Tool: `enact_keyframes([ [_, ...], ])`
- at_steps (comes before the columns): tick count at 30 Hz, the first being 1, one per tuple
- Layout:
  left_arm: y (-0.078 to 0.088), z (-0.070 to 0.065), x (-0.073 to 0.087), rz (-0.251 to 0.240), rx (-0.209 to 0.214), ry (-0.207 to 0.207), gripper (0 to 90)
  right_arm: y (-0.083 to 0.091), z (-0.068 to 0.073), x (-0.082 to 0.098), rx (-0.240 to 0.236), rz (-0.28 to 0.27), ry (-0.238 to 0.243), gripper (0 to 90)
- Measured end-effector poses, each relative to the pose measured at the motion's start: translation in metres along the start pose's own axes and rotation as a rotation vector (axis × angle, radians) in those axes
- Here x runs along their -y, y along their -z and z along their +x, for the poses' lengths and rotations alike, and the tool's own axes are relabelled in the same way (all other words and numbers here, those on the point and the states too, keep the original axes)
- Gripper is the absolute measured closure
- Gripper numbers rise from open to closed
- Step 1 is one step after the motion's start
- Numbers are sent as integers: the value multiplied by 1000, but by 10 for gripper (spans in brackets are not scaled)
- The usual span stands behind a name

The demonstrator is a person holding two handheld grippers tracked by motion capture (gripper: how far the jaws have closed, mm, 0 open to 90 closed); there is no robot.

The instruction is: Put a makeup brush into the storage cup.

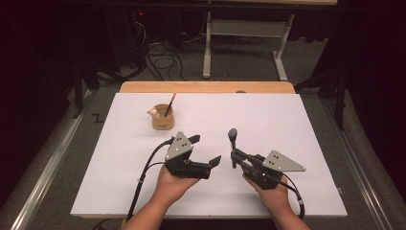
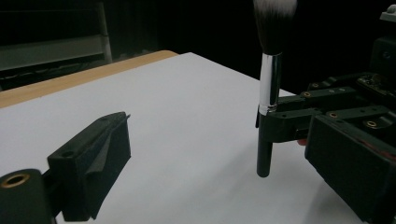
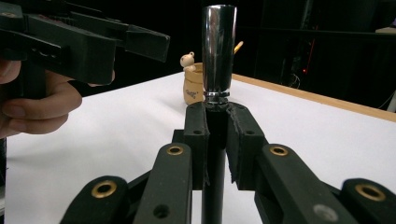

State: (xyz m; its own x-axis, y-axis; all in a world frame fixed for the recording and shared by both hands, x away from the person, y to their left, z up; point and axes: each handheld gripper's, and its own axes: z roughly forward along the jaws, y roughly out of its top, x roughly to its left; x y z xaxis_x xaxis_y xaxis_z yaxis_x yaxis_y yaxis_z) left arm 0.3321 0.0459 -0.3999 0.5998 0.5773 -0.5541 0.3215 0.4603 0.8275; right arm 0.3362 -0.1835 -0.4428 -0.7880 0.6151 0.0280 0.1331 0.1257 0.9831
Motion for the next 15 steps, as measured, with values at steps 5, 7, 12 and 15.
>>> enact_keyframes([
  [5, -6, -5, -1, 8, 16, 10, 99, 1, 0, 0, 2, -4, 5, 807],
  [7, -7, -6, -2, 7, 17, 15, 107, 2, 0, -1, 2, -6, -3, 808],
  [12, -10, -8, -1, 11, 24, 20, 126, 3, -1, -2, 5, -14, -2, 808],
  [15, -11, -9, -1, 10, 27, 25, 146, 3, 0, -2, 3, -15, 4, 807],
])
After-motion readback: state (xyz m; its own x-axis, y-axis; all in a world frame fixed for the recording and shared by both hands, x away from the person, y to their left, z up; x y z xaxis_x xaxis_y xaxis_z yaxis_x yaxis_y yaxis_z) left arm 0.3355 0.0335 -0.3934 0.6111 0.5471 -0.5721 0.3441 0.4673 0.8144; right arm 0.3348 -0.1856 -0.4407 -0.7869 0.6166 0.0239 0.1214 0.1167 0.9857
